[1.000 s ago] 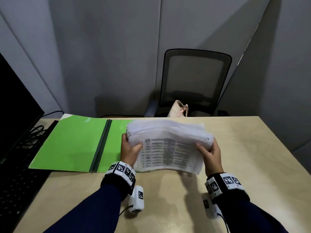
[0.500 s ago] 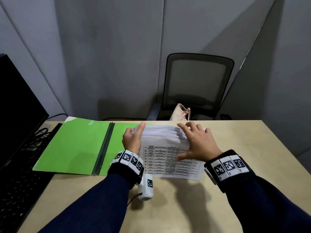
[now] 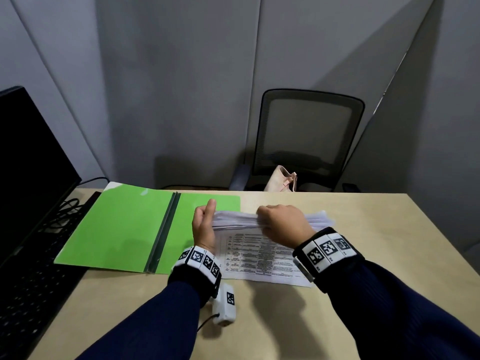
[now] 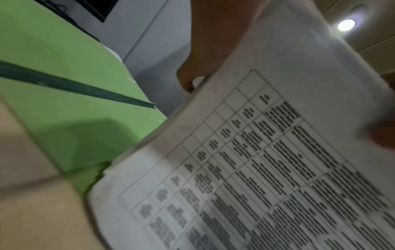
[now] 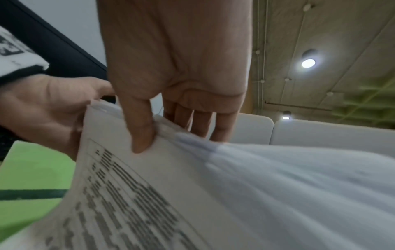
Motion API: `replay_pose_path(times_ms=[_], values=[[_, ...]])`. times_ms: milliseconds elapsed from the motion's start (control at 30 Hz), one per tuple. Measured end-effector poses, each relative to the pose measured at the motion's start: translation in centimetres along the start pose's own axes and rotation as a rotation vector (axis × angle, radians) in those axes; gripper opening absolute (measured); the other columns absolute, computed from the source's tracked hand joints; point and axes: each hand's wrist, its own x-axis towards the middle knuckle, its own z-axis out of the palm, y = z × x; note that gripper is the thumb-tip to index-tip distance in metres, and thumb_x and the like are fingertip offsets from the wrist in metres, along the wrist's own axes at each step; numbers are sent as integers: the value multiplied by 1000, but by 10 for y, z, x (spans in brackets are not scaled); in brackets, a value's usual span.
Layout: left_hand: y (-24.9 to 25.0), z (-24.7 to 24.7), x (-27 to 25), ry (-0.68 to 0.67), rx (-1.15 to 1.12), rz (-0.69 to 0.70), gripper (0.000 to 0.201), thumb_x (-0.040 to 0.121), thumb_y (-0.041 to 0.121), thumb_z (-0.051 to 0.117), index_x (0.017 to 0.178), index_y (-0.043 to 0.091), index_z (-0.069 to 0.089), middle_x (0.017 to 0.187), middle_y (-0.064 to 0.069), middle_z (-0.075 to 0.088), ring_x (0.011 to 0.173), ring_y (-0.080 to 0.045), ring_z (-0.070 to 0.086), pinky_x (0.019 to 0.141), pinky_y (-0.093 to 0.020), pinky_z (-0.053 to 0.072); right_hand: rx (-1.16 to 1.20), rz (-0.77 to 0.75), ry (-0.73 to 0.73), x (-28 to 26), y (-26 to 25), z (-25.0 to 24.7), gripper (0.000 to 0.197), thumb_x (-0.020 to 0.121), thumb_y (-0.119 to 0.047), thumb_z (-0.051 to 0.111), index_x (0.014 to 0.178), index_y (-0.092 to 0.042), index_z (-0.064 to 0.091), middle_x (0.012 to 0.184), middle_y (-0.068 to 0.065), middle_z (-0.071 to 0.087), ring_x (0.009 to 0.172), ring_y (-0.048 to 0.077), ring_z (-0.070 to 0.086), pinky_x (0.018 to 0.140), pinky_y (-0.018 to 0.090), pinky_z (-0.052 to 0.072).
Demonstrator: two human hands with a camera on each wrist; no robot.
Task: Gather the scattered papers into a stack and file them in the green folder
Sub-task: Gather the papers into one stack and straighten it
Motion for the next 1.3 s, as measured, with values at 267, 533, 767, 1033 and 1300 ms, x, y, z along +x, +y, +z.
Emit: replay_pose_path(times_ms=[267,533,767,1033,1300], values=[[-19,-33,0,-72,185,-187,64,85,49,60,134,17,35,141,-10,41,128,-27,42,107,-45,31,238,181,-98,16,28,42,37,82,1,49,108,-22,60,103,7,65,102,27,59,73,29,41],[-67,-50,24,-230,979,-304,80,74,25,79,140,12,37,145,-13,37,131,-30,41,110,-42,38,217,322,-502,-20,47,116,39,86,-39,53,125,-38,48,139,-4,38,130,24,35,102,51,33],[-74,-34,57,-146,1036,-383,68,75,25,73,133,6,42,135,-15,48,119,-31,52,100,-39,46,319,329,-569,-18,67,137,26,78,-36,61,103,-40,55,131,-10,41,123,21,42,100,45,41],[-74,-11,103,-160,1125,-338,81,70,31,77,138,6,41,139,-15,44,124,-31,48,104,-41,44,688,1100,-261,2,118,156,84,70,-36,79,134,-3,35,133,22,44,119,39,49,100,44,43],[-74,10,126,-174,1040,-468,102,66,35,84,146,7,26,147,-13,35,130,-30,44,104,-38,43,761,1199,-270,22,123,178,77,65,-31,82,121,3,42,121,21,56,113,36,54,96,40,44]])
